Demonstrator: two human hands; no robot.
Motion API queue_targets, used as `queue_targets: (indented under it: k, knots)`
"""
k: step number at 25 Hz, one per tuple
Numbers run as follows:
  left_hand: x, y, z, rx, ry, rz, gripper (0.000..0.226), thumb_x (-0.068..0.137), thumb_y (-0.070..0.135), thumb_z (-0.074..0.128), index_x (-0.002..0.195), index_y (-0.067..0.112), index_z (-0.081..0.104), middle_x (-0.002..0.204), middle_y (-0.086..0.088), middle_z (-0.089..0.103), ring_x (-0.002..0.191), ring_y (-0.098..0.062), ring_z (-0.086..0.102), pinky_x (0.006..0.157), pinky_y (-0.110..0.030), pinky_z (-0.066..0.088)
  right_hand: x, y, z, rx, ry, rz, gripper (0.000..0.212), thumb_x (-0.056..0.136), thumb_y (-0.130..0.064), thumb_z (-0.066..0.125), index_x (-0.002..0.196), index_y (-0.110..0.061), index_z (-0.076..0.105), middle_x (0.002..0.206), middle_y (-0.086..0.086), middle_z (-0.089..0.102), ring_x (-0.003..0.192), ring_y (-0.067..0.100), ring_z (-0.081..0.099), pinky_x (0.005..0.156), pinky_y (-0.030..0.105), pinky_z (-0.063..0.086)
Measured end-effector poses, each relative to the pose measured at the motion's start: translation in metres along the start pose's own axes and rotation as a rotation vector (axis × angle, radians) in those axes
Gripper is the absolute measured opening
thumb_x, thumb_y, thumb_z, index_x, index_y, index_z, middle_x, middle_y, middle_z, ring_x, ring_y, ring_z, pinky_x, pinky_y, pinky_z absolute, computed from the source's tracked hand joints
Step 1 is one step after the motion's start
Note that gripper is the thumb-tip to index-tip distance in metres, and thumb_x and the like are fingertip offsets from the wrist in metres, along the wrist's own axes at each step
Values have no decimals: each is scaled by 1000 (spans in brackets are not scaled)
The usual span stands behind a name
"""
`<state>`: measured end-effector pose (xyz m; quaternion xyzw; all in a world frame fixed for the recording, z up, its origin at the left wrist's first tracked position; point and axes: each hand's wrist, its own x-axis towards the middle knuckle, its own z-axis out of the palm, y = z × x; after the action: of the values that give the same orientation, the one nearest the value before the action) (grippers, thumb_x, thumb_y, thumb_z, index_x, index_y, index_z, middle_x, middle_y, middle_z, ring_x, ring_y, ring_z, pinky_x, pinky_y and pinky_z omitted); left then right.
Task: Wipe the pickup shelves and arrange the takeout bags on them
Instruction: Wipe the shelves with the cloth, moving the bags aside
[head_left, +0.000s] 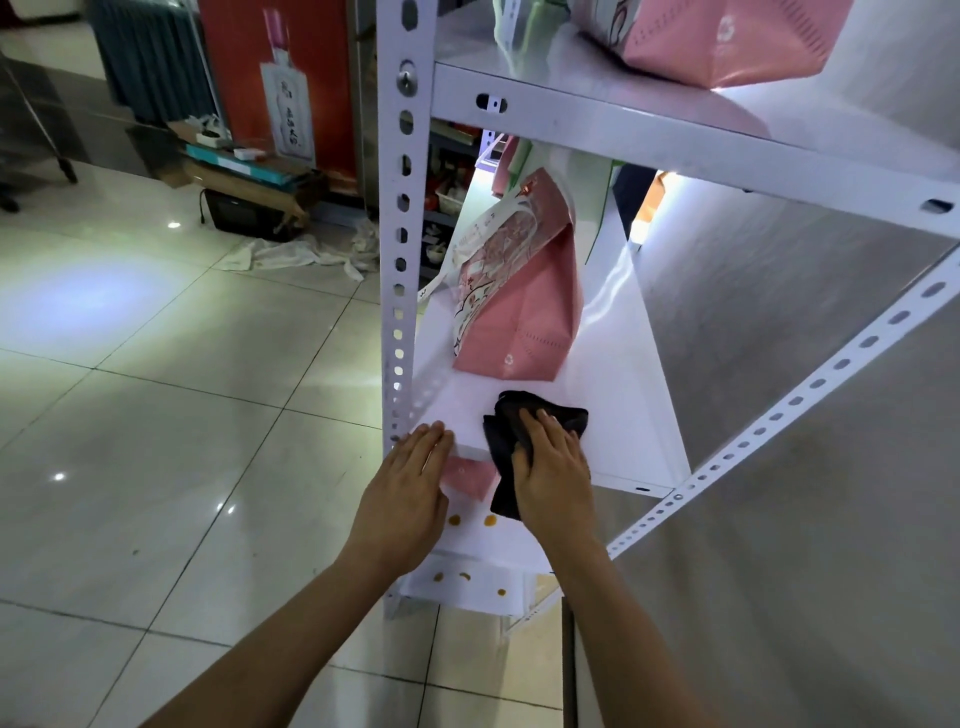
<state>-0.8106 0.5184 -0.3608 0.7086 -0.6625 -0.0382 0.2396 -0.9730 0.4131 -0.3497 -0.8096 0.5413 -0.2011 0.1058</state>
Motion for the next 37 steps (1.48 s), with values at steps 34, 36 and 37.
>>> queue_targets:
  k: [34,36,37]
  knots:
    - [-84,10,93,52,-149,-159,71,83,0,58,149,-1,34,159,-20,28,147,-40,27,115,-52,33,-37,84,-7,242,327,-88,32,101,-16,53,132,-12,59,127,3,64,121,30,54,107,45,39]
    - [-88,7,107,49,-159,-184,66,83,0,58,146,0,40,156,-21,34,144,-40,33,115,-51,33,-54,89,-2,275,354,-142,35,100,-14,53,135,-13,56,131,3,62,124,27,51,107,46,39]
    - [-89,4,114,46,-166,-202,64,83,0,58,145,1,43,155,-21,37,142,-40,36,115,-51,34,-63,91,3,285,361,-167,38,99,-14,53,136,-14,54,134,2,60,126,24,50,108,45,39]
